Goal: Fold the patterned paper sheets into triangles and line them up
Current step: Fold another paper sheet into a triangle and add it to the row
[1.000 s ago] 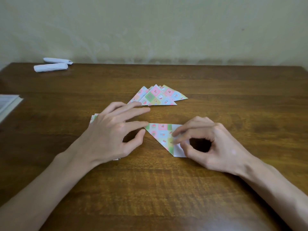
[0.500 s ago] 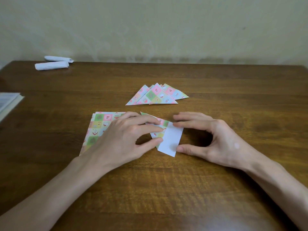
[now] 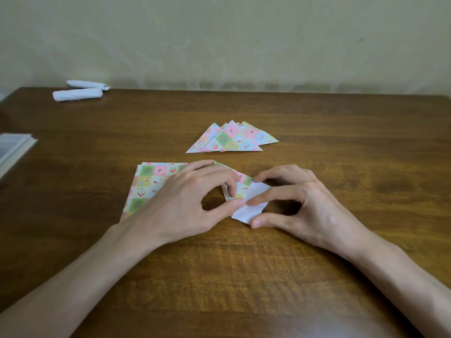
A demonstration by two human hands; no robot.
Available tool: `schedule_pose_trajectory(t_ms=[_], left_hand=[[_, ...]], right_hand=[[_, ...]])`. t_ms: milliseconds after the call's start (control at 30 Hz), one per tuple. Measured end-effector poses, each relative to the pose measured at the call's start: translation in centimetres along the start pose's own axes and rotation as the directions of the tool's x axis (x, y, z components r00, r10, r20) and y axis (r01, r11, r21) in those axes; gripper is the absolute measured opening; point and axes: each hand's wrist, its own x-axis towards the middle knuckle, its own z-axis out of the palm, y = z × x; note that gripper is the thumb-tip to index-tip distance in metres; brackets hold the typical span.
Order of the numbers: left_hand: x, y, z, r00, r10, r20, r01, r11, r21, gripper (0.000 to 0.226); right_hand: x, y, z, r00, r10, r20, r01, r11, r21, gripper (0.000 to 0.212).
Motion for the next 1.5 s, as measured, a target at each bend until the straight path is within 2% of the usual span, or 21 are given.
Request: schedule_pose_trajectory(t_ms=[133,267,400,533,667,1000,1200,1367,1500], left_hand=[[-0.3,0.0,-0.3,0.995,0.049,0.083,-0.052,0.998,0.026,0.031],[-0.3,-0.3,0.0,0.996,0.063,0.066,-0.064,0.998,0.02,0.024],[-0.4,-0.5,0.2,0.996,0.078,0.048,-0.078,0.997,0.007,0.027],[-0.4,-0.6,0.2,0.994,0.09,0.057,-0.09,0.996,0.009,0.028],[-0.6,-0.9,-0.1,0.991,0.131,0.026,-0.13,0.991,-0.013,0.022],[-0.4,-1.0,0.0,0.979,0.202,0.013,-0.202,0.979,0.023,0.007],[-1.0,-1.5,-0.7,0.972,0.221,0.073,-0.224,0.974,0.032,0.019],[-1.2,-1.3,-0.9,0.969,0.233,0.085,-0.239,0.968,0.075,0.019],[-1.2,-1.2,-1.0,0.97,0.226,0.095,-0.231,0.972,0.044,0.024]], right_hand=[[0.2,-0.1,0.1,0.998,-0.002,-0.07,0.005,0.999,0.046,0.033],[0.2,-0.2,0.0,0.997,0.005,-0.078,-0.002,0.999,0.048,0.034],[-0.1,-0.6,-0.7,1.0,-0.02,0.018,0.018,0.997,0.072,0.039],[-0.1,-0.6,-1.1,0.994,-0.083,0.066,0.081,0.996,0.036,0.017],[-0.1,-0.4,-1.6,0.987,-0.101,0.122,0.104,0.994,-0.017,0.016],[0.1,-0.9,-0.1,0.999,0.027,0.034,-0.032,0.99,0.138,0.013],[0.4,-0.6,0.5,0.995,0.099,-0.021,-0.093,0.978,0.185,0.009],[0.5,-0.6,0.8,0.991,0.123,-0.05,-0.111,0.975,0.191,0.007],[0.5,-0.5,0.9,0.991,0.125,-0.051,-0.114,0.976,0.184,0.008]])
